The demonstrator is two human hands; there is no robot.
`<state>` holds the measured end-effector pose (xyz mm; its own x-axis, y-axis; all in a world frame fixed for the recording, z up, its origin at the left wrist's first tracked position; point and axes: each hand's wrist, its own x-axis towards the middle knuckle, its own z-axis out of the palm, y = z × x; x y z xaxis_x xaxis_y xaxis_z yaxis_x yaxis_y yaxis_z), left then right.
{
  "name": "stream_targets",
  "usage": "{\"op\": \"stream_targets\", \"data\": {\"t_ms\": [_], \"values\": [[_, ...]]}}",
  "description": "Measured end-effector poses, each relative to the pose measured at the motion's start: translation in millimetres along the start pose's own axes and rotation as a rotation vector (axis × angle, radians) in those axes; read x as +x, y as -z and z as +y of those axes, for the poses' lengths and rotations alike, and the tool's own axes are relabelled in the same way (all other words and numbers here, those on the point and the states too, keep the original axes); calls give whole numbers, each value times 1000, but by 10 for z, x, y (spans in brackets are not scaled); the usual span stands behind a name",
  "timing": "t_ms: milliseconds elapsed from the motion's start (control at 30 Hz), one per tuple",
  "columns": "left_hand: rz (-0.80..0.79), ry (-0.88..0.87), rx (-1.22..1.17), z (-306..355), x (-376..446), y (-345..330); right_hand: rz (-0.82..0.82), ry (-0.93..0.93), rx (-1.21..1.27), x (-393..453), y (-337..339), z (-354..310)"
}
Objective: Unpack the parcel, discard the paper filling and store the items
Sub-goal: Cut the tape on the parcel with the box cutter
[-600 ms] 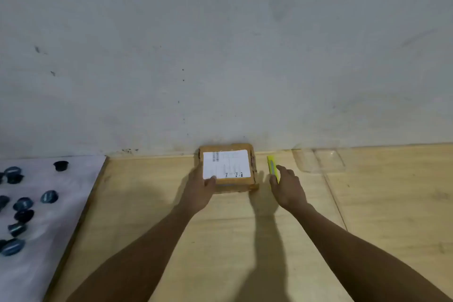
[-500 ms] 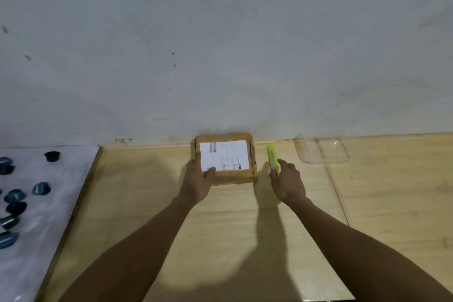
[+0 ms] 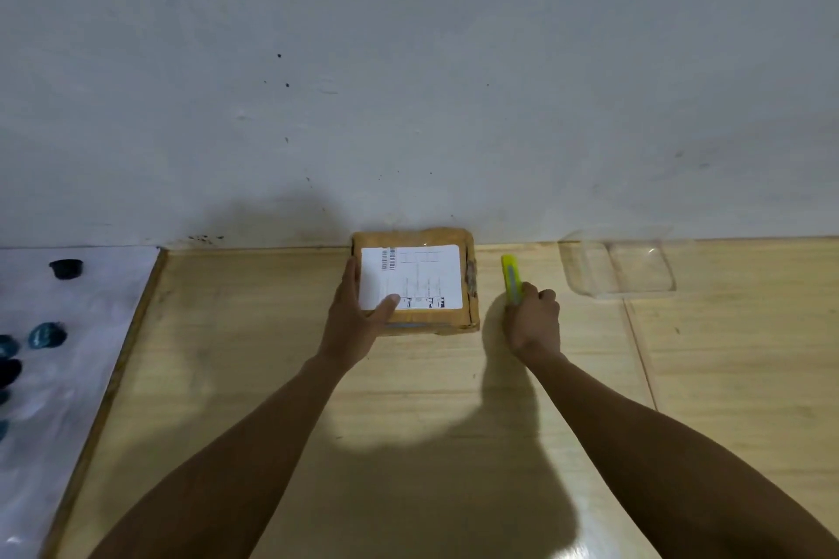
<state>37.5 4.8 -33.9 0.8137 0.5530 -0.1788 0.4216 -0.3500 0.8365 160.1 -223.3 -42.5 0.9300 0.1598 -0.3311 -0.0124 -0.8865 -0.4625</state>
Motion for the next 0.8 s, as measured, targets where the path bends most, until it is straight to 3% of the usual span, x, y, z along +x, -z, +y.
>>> {"op": "stream_targets", "data": {"t_ms": [367,800], "values": [[-45,43,-78,26,-69,16,35,-116,351,-187,-1,-104],[-48,22,-149,-243,-932,114,66,-72,432,-1039,-155,119]]}}
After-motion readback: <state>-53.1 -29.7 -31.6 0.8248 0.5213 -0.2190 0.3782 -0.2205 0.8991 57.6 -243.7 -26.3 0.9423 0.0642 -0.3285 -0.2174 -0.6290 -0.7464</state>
